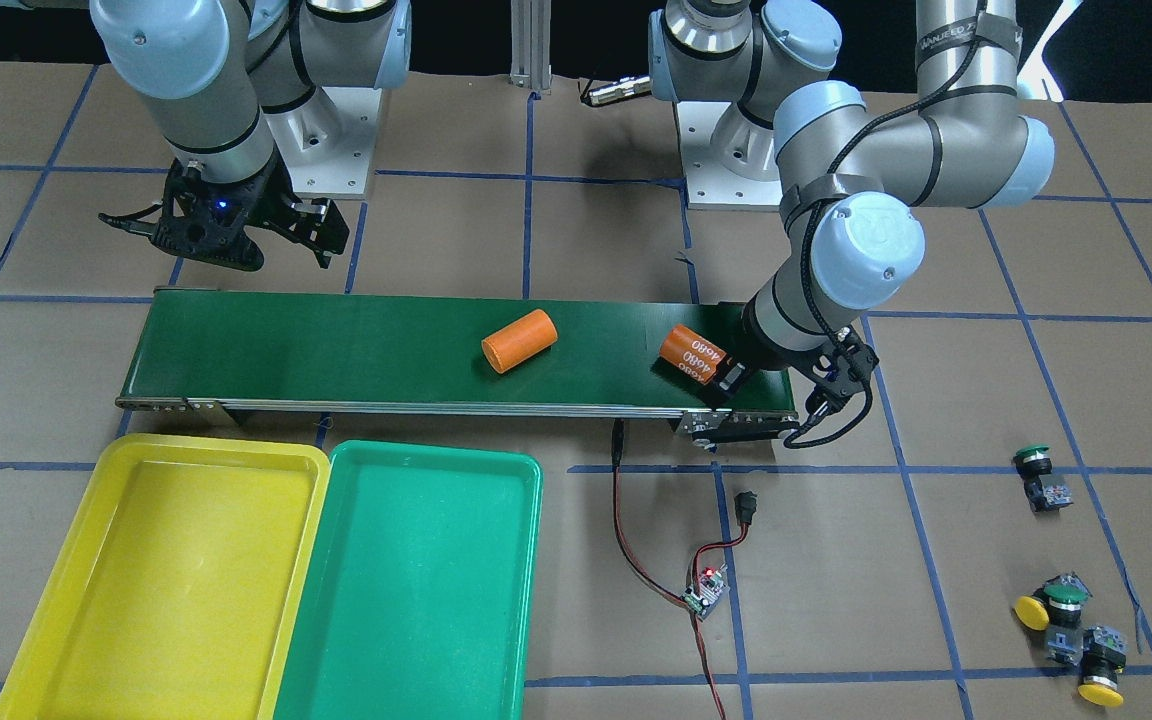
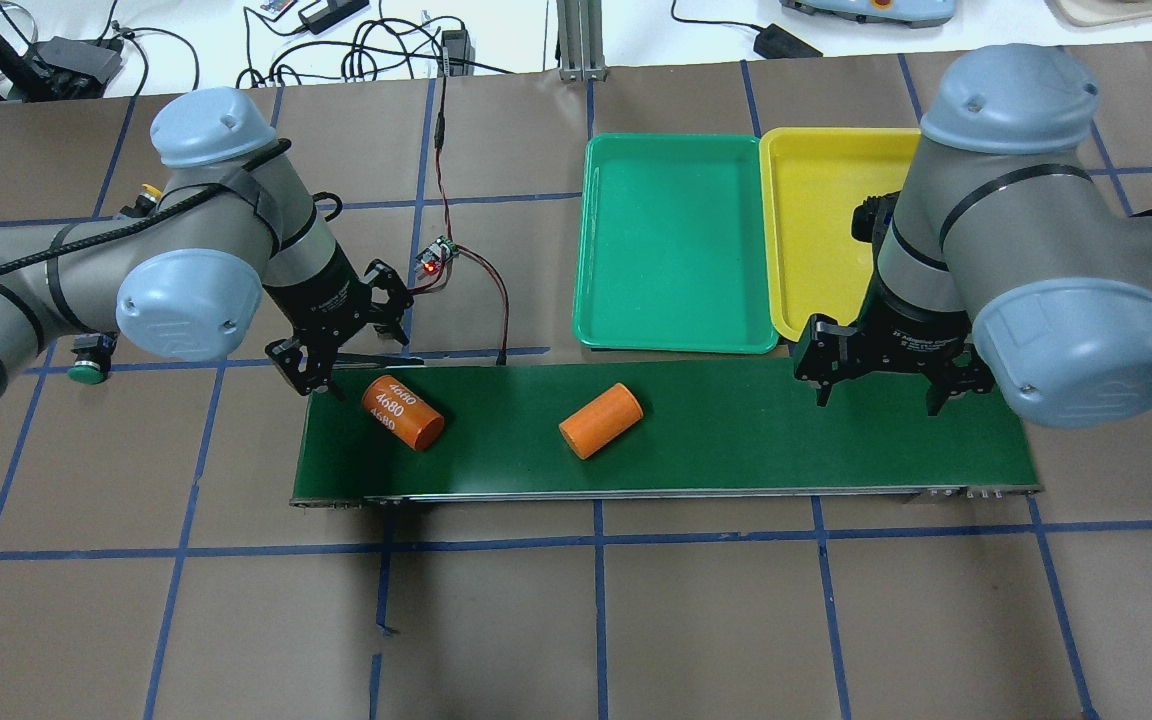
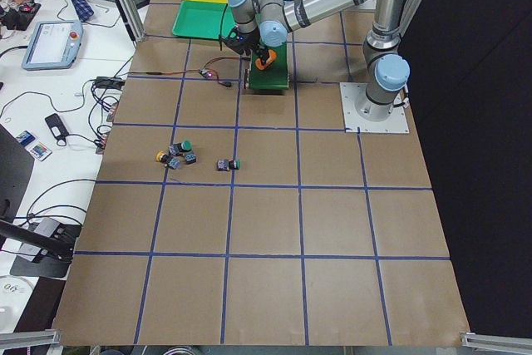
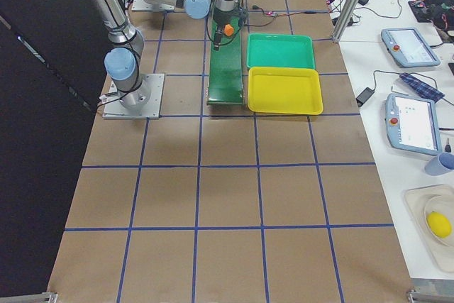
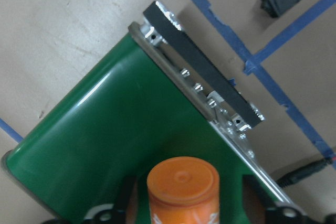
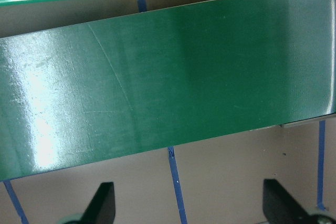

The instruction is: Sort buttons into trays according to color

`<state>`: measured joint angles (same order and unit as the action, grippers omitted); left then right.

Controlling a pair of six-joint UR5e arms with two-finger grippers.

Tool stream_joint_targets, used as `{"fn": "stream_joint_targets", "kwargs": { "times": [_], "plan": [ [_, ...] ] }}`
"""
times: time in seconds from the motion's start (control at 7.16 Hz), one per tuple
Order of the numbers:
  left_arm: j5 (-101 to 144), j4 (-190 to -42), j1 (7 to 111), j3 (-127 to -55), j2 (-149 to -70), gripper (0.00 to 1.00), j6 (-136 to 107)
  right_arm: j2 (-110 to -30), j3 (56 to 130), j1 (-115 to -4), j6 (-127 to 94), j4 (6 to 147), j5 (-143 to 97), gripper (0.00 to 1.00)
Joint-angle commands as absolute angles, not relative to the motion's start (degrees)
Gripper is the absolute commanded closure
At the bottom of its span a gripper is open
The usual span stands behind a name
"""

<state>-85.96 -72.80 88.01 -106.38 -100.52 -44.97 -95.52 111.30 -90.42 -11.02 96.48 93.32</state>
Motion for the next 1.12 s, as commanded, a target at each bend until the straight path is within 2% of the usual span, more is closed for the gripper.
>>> {"fn": "stream_joint_targets", "kwargs": {
  "times": [0.0,0.28,0.56,0.84,0.98],
  "plan": [
    [-88.66,-78.37,83.01,-100.85,-99.14,0.00,-35.22,-95.36,111.36,-90.35,-10.99,96.68,93.08,0.00],
    [-89.47,-80.07,67.05,-93.55,-105.17,0.00,-8.57,-95.36,111.01,-90.35,-10.99,97.29,93.16,0.00],
    [-89.73,-69.51,55.25,-92.12,-113.78,0.00,10.14,-95.36,110.74,-90.44,-10.29,97.12,93.69,0.00],
    [-90.87,-64.52,54.23,-87.92,-121.34,0.00,22.86,-96.76,109.61,-90.53,-10.46,96.42,93.00,0.00],
    [-92.10,-62.42,54.14,-88.33,-123.64,0.00,28.16,-98.33,108.47,-90.70,-10.89,97.90,93.16,0.00]
  ]
}}
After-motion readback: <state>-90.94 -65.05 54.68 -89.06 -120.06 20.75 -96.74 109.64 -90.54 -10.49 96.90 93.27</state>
